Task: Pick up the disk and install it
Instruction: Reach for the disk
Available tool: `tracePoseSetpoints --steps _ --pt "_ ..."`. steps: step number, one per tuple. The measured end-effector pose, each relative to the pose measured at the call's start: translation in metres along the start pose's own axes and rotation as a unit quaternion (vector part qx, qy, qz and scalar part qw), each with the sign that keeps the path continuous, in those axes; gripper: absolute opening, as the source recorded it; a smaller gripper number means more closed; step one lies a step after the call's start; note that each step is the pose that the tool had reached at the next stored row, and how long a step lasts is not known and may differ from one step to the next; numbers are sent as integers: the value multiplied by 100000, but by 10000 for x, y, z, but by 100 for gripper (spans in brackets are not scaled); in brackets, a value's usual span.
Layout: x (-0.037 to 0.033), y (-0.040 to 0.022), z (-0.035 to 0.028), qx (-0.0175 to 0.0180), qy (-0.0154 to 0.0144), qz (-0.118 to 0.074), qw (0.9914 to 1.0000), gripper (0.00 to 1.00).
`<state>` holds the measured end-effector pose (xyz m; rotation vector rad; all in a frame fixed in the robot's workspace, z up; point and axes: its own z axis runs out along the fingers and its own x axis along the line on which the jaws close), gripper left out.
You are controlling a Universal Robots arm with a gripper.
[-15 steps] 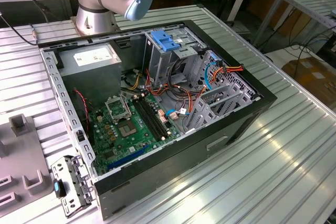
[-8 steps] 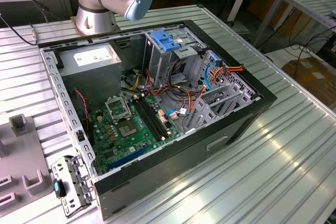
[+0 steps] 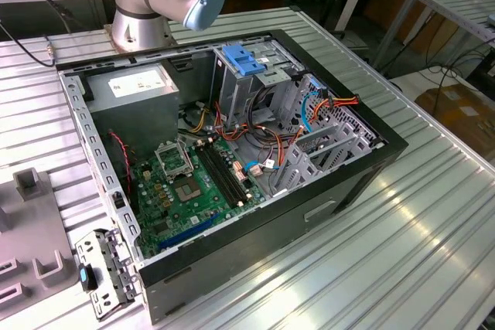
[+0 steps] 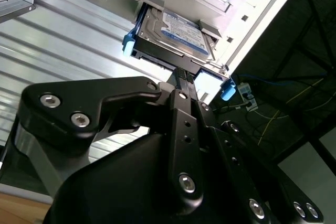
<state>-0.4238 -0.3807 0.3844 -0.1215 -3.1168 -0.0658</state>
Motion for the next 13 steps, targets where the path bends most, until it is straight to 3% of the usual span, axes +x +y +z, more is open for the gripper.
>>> tracePoseSetpoints --steps 4,9,13 --pt "22 -2 1 -1 1 1 100000 11" --pt "108 -6 3 -3 -3 -1 100000 11" --pt "308 13 16 -2 1 2 100000 11"
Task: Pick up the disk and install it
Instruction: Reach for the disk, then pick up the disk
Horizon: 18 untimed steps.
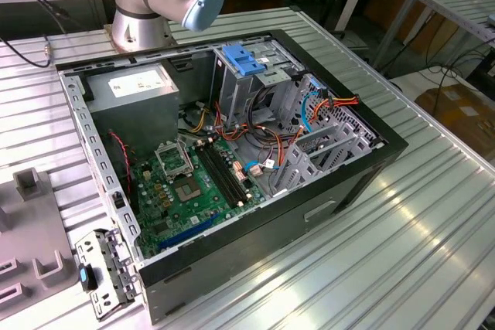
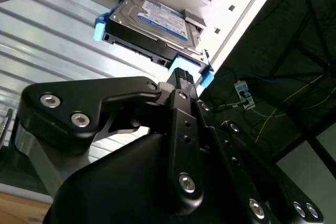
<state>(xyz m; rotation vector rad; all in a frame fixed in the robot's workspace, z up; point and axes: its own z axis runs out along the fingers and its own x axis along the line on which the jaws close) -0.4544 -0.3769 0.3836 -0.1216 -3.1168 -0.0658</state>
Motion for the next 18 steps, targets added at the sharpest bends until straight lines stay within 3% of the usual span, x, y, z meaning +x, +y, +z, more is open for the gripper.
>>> tracePoseSetpoints --steps 2,18 --pt "60 9 6 -2 0 3 100000 11" --pt "70 8 6 7 10 -232 100000 11"
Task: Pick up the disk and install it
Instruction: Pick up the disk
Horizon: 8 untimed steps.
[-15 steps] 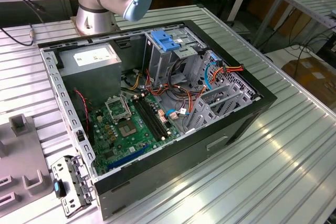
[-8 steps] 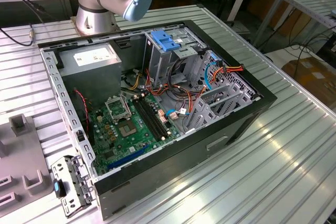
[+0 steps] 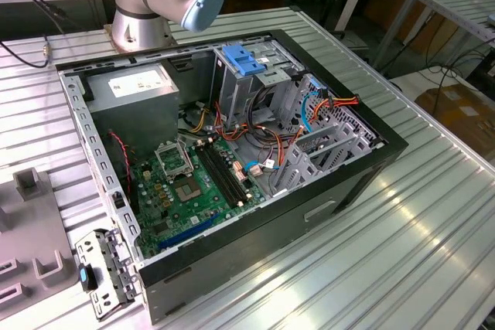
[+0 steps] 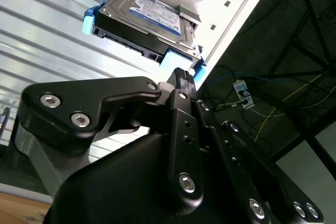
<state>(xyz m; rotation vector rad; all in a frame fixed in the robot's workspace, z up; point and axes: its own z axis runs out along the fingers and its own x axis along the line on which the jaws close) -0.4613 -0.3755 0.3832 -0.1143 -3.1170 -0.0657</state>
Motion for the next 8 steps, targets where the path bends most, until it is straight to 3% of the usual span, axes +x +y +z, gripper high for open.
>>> tracePoseSetpoints --steps 4,7,8 --pt "0 0 0 48 84 -2046 99979 11" --pt "0 0 0 123 216 -5202 99864 11" --pt "0 0 0 152 268 -6457 99791 11"
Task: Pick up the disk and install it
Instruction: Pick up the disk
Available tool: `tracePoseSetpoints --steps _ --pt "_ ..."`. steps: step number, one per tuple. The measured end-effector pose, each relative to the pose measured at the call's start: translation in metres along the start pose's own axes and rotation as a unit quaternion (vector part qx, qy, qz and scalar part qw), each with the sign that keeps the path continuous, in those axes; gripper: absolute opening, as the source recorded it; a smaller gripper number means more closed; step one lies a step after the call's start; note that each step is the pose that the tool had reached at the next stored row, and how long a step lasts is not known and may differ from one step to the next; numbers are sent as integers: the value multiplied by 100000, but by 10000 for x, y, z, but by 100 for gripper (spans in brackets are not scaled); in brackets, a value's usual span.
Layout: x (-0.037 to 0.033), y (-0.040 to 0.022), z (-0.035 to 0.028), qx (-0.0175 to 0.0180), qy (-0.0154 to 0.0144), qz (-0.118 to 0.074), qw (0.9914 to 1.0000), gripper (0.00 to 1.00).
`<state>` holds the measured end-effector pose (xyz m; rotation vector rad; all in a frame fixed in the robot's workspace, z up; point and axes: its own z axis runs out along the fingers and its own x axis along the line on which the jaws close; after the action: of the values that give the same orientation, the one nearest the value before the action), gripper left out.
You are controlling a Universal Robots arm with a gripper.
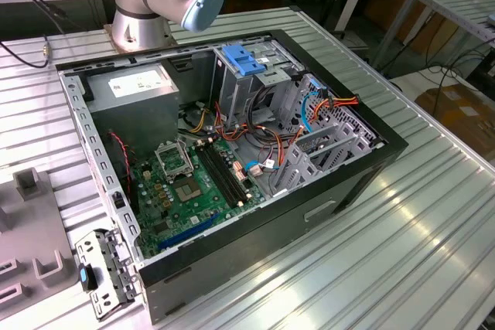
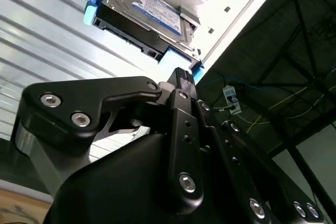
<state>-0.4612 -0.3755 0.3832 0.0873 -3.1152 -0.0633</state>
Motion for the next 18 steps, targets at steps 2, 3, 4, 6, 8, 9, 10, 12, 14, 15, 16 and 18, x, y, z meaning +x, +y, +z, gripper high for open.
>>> tracePoseSetpoints --steps 2,3,4,6,8,9,10,12,14,15,16,18 --pt "0 0 1 51 94 -2358 99972 11" --pt "0 0 1 95 171 -4185 99912 11" --pt "0 0 0 127 227 -5487 99849 11" --pt "0 0 0 177 314 -7648 99706 11" --pt "0 0 0 220 390 -9485 99548 11" --pt "0 0 0 238 423 -10248 99472 11" --pt "0 0 0 262 463 -11277 99361 11" --pt "0 0 0 297 530 -12793 99176 11" --pt "0 0 0 339 600 -14491 98942 11" --pt "0 0 0 354 631 -15285 98822 11" --pt "0 0 0 375 662 -16038 98703 11" --pt "0 0 0 412 728 -17682 98421 11"
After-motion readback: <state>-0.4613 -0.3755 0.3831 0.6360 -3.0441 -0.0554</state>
